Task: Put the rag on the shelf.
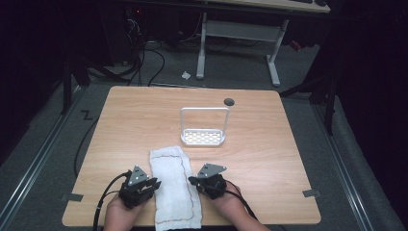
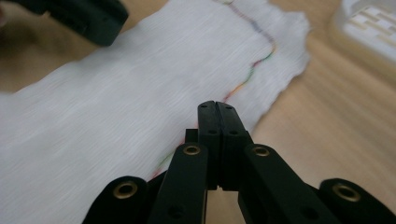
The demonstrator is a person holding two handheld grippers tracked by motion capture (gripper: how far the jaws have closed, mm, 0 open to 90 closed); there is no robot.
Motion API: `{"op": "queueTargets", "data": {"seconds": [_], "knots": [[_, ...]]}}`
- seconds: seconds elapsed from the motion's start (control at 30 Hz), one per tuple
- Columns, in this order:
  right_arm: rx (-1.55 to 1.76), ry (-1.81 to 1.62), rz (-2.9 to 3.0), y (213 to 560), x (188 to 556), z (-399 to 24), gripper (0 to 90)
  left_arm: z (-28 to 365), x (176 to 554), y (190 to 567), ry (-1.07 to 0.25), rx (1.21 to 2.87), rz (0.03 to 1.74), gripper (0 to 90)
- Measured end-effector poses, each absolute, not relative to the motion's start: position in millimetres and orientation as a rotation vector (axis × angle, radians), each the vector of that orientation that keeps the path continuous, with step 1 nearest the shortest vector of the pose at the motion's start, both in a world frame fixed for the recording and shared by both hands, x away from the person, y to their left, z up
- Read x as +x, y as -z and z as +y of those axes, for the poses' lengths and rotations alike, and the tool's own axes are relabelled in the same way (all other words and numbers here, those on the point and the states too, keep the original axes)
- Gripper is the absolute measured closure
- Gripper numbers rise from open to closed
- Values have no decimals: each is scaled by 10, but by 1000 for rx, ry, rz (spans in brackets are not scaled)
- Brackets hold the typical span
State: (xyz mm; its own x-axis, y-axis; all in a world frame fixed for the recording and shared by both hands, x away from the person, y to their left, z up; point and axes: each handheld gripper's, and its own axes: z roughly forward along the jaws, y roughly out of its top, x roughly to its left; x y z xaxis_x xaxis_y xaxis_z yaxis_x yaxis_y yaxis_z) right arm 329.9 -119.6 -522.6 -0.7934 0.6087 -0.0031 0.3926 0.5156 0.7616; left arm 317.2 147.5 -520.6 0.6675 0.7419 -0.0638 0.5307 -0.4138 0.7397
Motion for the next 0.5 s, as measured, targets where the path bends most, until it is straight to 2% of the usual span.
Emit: {"op": "queueTargets", "data": {"seconds": [0.23, 0.5], "knots": [[925, -1094, 2471, 5268, 3755, -944, 900, 1443, 3335, 5293, -331, 2097, 1020, 776], [911, -1086, 2496, 5315, 3632, -1099, 900, 1336, 3322, 5300, -297, 2104, 999, 781]]}}
